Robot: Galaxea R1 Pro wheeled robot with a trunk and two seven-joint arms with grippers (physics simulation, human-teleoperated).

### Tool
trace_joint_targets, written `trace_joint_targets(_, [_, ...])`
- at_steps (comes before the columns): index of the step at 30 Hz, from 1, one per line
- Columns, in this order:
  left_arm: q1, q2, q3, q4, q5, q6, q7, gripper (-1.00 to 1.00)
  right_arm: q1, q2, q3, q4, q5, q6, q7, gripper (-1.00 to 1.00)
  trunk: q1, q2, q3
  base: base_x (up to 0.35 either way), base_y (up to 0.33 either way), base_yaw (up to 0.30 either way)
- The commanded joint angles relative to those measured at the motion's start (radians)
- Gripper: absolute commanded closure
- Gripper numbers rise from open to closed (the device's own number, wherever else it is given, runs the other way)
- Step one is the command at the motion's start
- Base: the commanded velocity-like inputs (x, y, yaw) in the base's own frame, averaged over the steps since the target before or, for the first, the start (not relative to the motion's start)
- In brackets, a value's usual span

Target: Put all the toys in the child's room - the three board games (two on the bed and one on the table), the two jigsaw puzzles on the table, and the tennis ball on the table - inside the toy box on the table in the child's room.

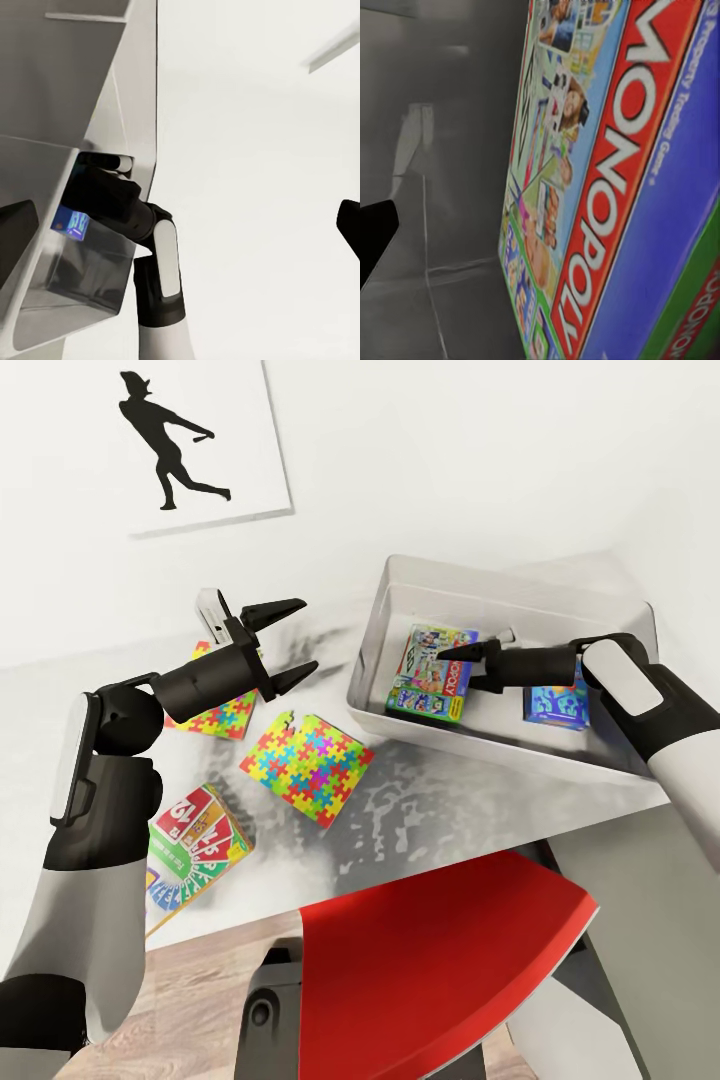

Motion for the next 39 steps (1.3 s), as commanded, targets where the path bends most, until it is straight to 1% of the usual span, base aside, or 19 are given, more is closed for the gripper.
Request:
trace_joint_targets(1, [-0.001, 0.000, -0.001, -0.001, 0.010, -0.001, 0.011, -1.00, -0.001, -0.001, 0.003, 0.001, 0.006, 0.000, 0.009, -1.00, 0.001, -0.002, -0.001, 0.000, 0.000, 0.000])
trace_joint_targets(11, [-0.001, -0.001, 0.000, -0.001, 0.010, -0.001, 0.047, -1.00, -0.002, -0.003, 0.003, 0.003, 0.006, 0.000, 0.007, -1.00, 0.001, -0.002, -0.001, 0.000, 0.000, 0.000])
trace_joint_targets(19, [0.000, -0.001, -0.001, -0.001, 0.010, -0.001, 0.056, -1.00, -0.007, -0.008, 0.000, 0.003, 0.006, 0.000, 0.007, -1.00, 0.001, -0.002, -0.001, 0.000, 0.000, 0.000])
trace_joint_targets(22, [0.001, -0.001, -0.002, -0.001, 0.010, -0.001, 0.058, -1.00, -0.007, -0.024, -0.001, 0.003, 0.006, 0.000, 0.006, -1.00, 0.001, -0.002, -0.001, 0.000, 0.000, 0.000])
trace_joint_targets(23, [0.001, -0.001, -0.002, -0.001, 0.010, -0.001, 0.058, -1.00, -0.007, -0.024, -0.001, 0.003, 0.006, 0.000, 0.006, -1.00, 0.001, -0.002, -0.001, 0.000, 0.000, 0.000])
trace_joint_targets(25, [0.001, 0.000, -0.002, -0.001, 0.010, -0.001, 0.058, -1.00, -0.007, -0.039, -0.001, -0.001, 0.007, 0.000, 0.003, -1.00, 0.001, -0.002, -0.001, 0.000, 0.000, 0.000])
trace_joint_targets(28, [0.001, 0.000, -0.002, -0.001, 0.010, -0.001, 0.058, -1.00, -0.008, -0.071, -0.001, -0.006, 0.006, 0.000, -0.016, -1.00, 0.001, -0.002, -0.001, 0.000, 0.000, 0.000])
trace_joint_targets(29, [0.001, 0.000, -0.002, -0.001, 0.010, -0.001, 0.058, -1.00, -0.008, -0.071, -0.001, -0.006, 0.006, 0.000, -0.016, -1.00, 0.001, -0.002, -0.001, 0.000, 0.000, 0.000])
trace_joint_targets(33, [0.002, 0.000, -0.002, -0.001, 0.010, -0.001, 0.059, -1.00, -0.008, -0.107, -0.007, -0.034, 0.005, 0.000, -0.063, -1.00, 0.001, -0.002, -0.001, 0.000, 0.000, 0.000])
trace_joint_targets(34, [0.002, 0.000, -0.002, -0.001, 0.010, -0.001, 0.059, -1.00, -0.008, -0.107, -0.007, -0.034, 0.005, 0.000, -0.063, -1.00, 0.001, -0.002, -0.001, 0.000, 0.000, 0.000])
trace_joint_targets(39, [0.003, 0.000, -0.002, -0.001, 0.010, -0.001, 0.059, -1.00, 0.000, -0.127, -0.019, -0.105, 0.005, 0.000, -0.133, -1.00, 0.001, -0.002, -0.001, 0.000, 0.000, 0.000])
